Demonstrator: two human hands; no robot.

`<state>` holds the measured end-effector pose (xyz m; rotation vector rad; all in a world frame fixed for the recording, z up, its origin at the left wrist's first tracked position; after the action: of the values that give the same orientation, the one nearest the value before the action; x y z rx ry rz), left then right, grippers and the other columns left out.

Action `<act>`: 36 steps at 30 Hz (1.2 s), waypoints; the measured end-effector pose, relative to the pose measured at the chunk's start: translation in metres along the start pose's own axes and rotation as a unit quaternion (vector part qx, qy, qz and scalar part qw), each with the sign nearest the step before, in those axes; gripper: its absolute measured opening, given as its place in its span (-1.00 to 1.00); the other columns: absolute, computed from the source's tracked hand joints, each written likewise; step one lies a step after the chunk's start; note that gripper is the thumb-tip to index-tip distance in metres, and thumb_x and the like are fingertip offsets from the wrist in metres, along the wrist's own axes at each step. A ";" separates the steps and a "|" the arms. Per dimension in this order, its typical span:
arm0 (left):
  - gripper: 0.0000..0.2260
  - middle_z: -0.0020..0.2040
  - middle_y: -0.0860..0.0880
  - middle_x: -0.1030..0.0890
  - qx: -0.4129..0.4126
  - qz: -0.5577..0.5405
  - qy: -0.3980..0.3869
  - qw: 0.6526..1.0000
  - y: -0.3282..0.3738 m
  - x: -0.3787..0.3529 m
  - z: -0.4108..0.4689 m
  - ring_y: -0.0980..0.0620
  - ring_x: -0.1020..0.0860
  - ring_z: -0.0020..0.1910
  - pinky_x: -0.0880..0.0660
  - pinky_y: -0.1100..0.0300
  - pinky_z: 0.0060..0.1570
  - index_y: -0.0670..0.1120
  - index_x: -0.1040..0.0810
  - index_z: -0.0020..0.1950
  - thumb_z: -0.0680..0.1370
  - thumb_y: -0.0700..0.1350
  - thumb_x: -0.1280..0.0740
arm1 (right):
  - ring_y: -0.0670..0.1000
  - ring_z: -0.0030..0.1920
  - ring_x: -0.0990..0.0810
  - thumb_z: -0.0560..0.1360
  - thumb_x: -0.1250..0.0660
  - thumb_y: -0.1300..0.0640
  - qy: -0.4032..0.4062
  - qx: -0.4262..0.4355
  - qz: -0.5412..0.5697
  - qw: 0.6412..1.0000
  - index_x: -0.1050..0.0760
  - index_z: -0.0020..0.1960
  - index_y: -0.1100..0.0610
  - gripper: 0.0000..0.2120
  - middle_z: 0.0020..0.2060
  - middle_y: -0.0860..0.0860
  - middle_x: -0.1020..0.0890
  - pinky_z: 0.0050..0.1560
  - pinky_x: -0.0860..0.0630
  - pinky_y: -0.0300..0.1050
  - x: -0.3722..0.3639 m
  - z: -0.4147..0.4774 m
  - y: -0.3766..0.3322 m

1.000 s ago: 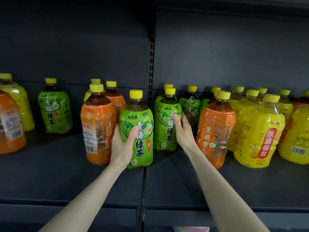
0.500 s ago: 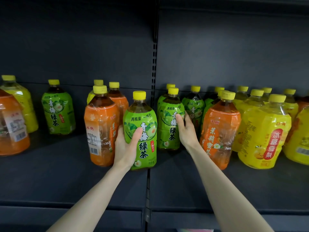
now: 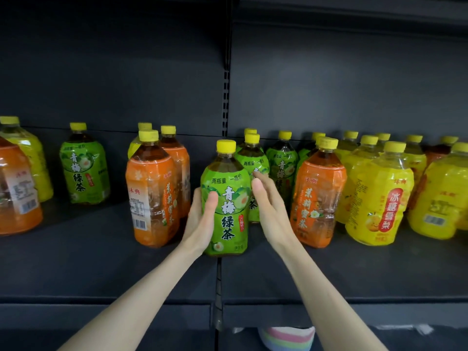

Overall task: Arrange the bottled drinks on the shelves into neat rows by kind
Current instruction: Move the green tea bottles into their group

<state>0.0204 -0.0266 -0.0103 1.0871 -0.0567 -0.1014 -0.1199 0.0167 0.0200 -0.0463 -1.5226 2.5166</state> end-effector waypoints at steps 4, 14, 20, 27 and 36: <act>-0.45 0.17 0.07 -0.52 0.010 0.009 -0.050 0.999 -0.001 -0.022 -0.003 0.41 -0.49 0.07 -0.40 0.49 0.01 0.01 -0.34 0.34 0.54 0.32 0.07 | -0.23 0.18 -0.55 0.42 -0.20 -0.23 -0.010 -0.007 0.053 0.998 -0.11 0.52 -0.06 -0.28 0.24 -0.14 -0.52 0.16 -0.51 -0.26 -0.005 -0.009 0.001; -0.43 0.55 -0.02 -0.05 0.026 0.049 -0.031 0.998 0.006 -0.049 0.002 0.07 -0.04 0.52 0.01 0.08 0.50 0.00 -0.06 0.52 0.57 0.23 0.18 | -0.11 0.19 -0.57 0.56 -0.18 -0.07 0.043 0.003 0.045 0.998 -0.13 0.47 0.00 -0.47 0.24 -0.01 -0.52 0.15 -0.55 -0.17 0.014 -0.001 0.010; -0.49 0.56 0.06 0.09 0.023 0.040 -0.042 0.998 0.000 -0.057 0.015 0.17 0.15 0.52 0.18 0.31 0.39 0.00 0.13 0.54 0.62 0.14 0.18 | -0.19 0.17 -0.54 0.62 -0.12 0.01 0.026 -0.004 0.039 0.999 -0.06 0.48 0.00 -0.52 0.22 -0.06 -0.50 0.07 -0.54 -0.30 0.020 0.013 0.017; -0.14 0.53 0.03 -0.19 0.017 0.047 -0.034 0.998 -0.015 -0.054 0.027 0.12 -0.14 0.51 -0.11 -0.02 0.49 0.08 -0.04 0.55 0.36 0.54 0.12 | -0.14 0.21 -0.52 0.61 -0.10 -0.08 0.015 -0.018 0.007 1.000 0.04 0.52 -0.05 -0.45 0.28 -0.03 -0.46 0.20 -0.50 -0.16 0.022 0.021 0.025; -0.15 0.46 0.02 -0.35 -0.005 0.064 -0.019 0.998 -0.023 -0.050 0.034 0.09 -0.27 0.46 -0.20 -0.02 0.45 0.02 -0.23 0.50 0.39 0.53 0.11 | -0.10 0.23 -0.52 0.62 -0.09 -0.10 0.019 -0.014 -0.014 1.000 0.08 0.53 -0.08 -0.43 0.28 -0.04 -0.47 0.24 -0.49 -0.10 0.021 0.022 0.027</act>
<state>-0.0334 -0.0613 -0.0149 1.0686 -0.1601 -0.0069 -0.1474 -0.0110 0.0086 -0.0765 -1.5327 2.4576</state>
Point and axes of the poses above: each hand's wrist, its own z-axis towards the middle knuckle, its own x-axis out of the back of the hand, y = z × x, the point moved 3 cm from there along z, towards the middle knuckle
